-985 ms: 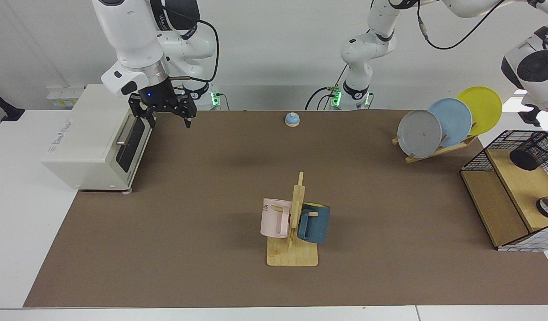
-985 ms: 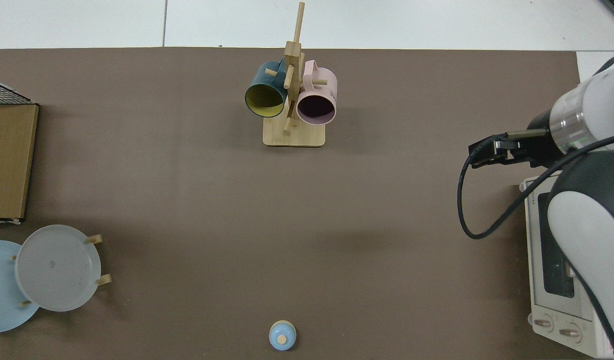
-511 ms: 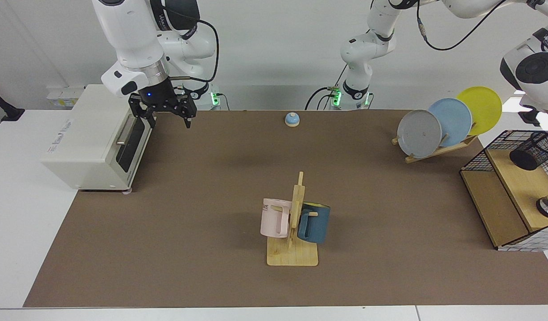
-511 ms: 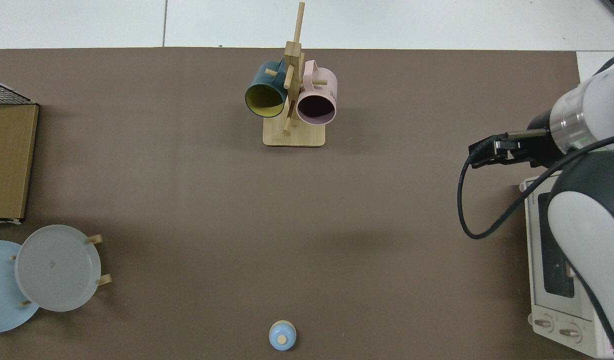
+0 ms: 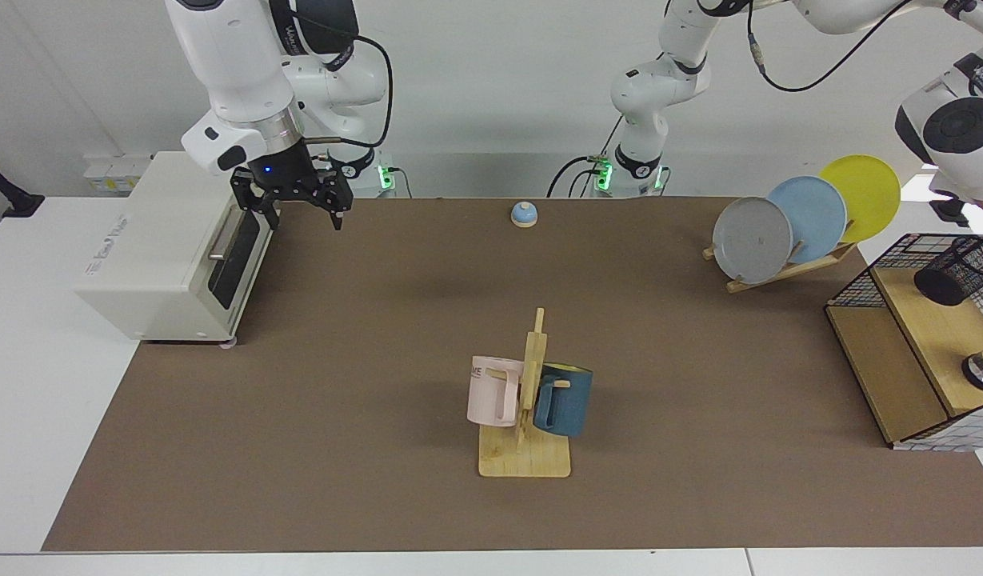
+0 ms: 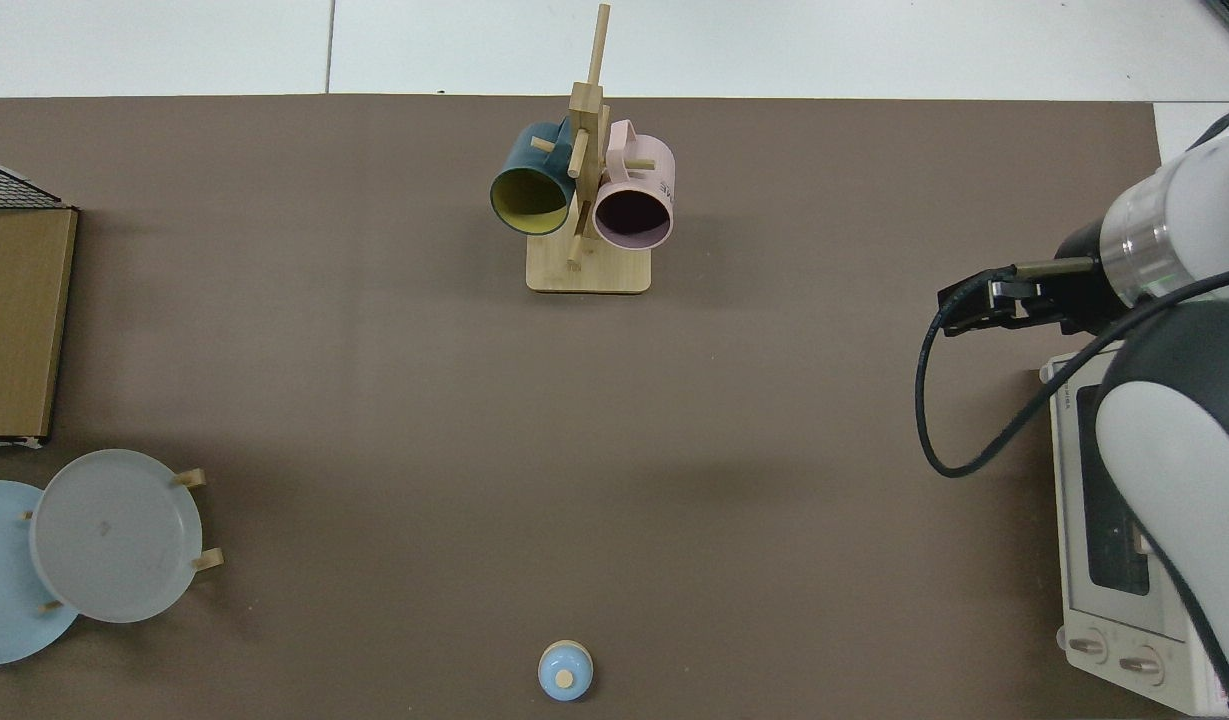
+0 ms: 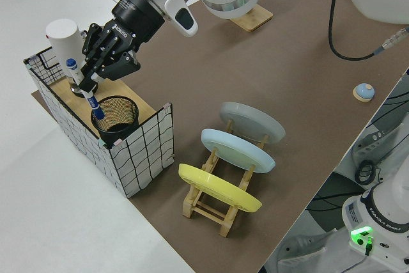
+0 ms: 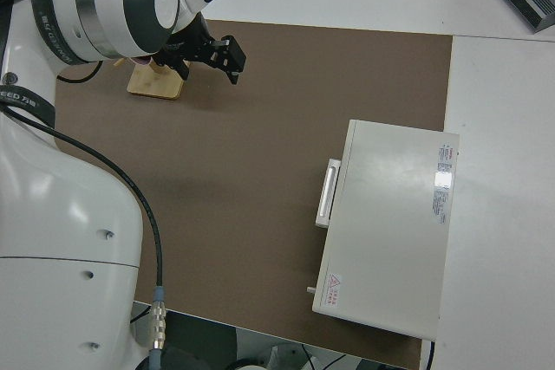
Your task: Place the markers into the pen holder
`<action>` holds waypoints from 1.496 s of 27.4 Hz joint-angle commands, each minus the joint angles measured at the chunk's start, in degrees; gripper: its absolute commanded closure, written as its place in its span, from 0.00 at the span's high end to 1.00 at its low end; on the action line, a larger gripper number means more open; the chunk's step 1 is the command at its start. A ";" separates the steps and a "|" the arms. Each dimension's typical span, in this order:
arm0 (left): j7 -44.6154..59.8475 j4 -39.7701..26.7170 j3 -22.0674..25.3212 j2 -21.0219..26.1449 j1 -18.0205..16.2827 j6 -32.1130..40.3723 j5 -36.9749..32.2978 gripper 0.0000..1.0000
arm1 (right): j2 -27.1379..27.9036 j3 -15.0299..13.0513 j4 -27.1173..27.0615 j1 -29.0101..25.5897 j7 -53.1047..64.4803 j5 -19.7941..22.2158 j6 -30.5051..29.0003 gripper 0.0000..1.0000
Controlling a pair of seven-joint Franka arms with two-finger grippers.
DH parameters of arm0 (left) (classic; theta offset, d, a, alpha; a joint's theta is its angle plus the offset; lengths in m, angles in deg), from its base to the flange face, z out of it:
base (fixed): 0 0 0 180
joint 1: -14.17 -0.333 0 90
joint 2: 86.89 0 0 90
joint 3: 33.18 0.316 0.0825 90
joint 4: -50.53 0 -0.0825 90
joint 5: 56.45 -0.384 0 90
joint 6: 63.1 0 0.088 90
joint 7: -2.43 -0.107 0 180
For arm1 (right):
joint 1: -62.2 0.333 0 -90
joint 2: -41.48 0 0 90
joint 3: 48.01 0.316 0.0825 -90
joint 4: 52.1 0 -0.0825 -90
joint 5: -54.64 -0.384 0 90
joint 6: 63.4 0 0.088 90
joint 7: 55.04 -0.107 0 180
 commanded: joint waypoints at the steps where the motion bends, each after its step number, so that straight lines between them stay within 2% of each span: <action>1: -0.59 -2.55 -0.43 -2.03 -0.73 -0.19 1.30 0.00 | 0.15 0.24 -0.35 -0.56 1.27 -0.54 0.04 1.00; 22: -0.06 -8.52 -0.43 -4.84 -0.73 -0.98 6.13 0.00 | 0.15 0.24 -0.26 -0.56 1.27 -0.54 0.04 1.00; 30: 0.81 -10.81 -0.35 -4.84 -1.96 -4.23 6.31 0.00 | 0.15 0.24 -0.26 -0.56 1.27 -0.54 0.04 1.00; 41: 2.31 -11.95 -0.35 -4.58 -2.67 -4.41 8.16 0.00 | 0.15 0.24 -0.26 -0.56 1.27 -0.54 0.04 1.00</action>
